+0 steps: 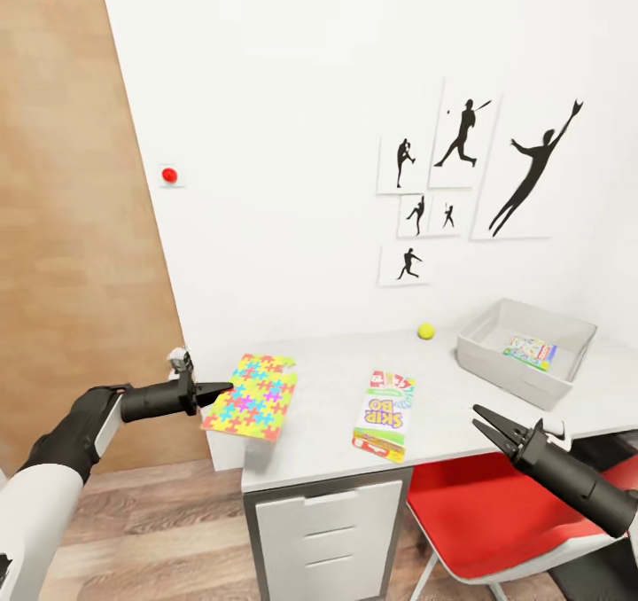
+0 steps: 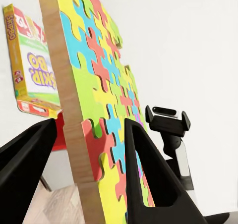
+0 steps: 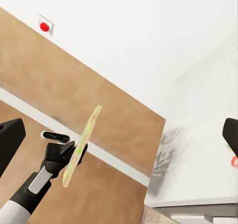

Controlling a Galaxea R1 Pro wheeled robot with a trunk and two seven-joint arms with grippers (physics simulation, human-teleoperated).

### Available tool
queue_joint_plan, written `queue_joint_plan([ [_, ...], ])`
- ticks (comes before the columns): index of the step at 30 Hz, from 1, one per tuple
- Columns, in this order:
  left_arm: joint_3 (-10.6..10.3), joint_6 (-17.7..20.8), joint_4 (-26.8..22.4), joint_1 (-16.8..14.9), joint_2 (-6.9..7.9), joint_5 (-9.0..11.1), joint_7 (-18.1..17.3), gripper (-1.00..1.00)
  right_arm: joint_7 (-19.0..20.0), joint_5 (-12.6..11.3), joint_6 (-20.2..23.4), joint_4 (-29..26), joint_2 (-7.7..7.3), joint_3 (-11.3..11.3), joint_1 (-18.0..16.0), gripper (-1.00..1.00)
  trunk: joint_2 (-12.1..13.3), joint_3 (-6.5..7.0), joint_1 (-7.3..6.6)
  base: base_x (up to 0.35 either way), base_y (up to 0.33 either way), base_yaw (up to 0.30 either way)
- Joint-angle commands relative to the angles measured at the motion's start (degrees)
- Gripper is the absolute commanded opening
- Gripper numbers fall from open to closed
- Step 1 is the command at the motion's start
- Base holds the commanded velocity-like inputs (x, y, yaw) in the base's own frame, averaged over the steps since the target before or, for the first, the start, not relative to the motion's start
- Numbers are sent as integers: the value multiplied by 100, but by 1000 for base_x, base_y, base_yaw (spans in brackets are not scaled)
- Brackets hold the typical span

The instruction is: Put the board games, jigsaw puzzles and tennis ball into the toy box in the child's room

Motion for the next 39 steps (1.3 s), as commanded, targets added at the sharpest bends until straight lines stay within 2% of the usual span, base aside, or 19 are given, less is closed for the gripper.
queue_joint_plan([
  [1, -6, 60, -2, -1, 9, 2, -19, -100, 34, 26, 19, 2, 4, -4, -3, 100, 37, 15, -22, 0, 0, -259],
  [15, -2, 59, -2, -1, 20, 2, -19, -100, 41, 26, 19, 10, 3, -11, 16, 100, 599, 318, -330, -116, 0, -259],
  [26, -1, 45, -2, -1, 19, 2, -19, -100, 52, 25, 19, 15, 4, -18, 19, 100, 1040, 558, -572, -10, 0, -259],
  [31, -9, 35, -38, -1, 21, 2, -19, -100, 64, 18, 19, 29, 7, -114, 26, 100, 1241, 667, -681, 0, 0, -259],
  [39, -8, 3, -93, -1, 19, 2, -19, -100, 77, 19, 19, 79, 1, -142, 24, 100, 1562, 842, -857, 0, 0, -259],
])
